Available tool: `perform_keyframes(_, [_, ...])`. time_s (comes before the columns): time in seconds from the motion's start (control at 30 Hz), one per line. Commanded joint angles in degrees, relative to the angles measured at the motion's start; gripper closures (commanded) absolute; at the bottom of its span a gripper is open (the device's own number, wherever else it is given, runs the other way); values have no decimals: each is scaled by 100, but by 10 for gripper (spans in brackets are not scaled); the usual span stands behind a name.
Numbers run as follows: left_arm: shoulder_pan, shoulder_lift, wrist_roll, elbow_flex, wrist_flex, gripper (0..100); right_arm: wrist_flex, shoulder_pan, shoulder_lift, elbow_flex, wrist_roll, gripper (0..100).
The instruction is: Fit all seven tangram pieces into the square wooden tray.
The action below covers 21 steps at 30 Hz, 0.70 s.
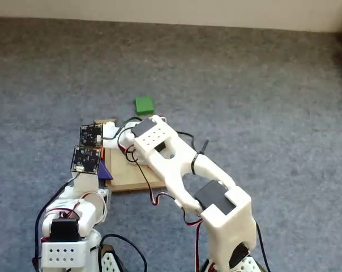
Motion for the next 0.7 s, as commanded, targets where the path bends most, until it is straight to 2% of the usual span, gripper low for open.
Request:
perform_keyframes(0.0, [75,-312,-26,119,26,860,-75,-22,-198,-66,-396,695])
perform_keyframes(0.23, [75,-312,-26,119,26,860,-40,-57,-207,-66,-440,690])
perform_keyframes(0.33, [75,-312,-26,119,26,860,338,-57,-251,-101,-440,690])
perform_keyframes(0.5, [75,-312,-26,119,26,860,866,-110,-1007,-277,-440,691])
perform_keyframes(0.67, [75,-312,-26,119,26,860,919,110,-1754,101,-448,692])
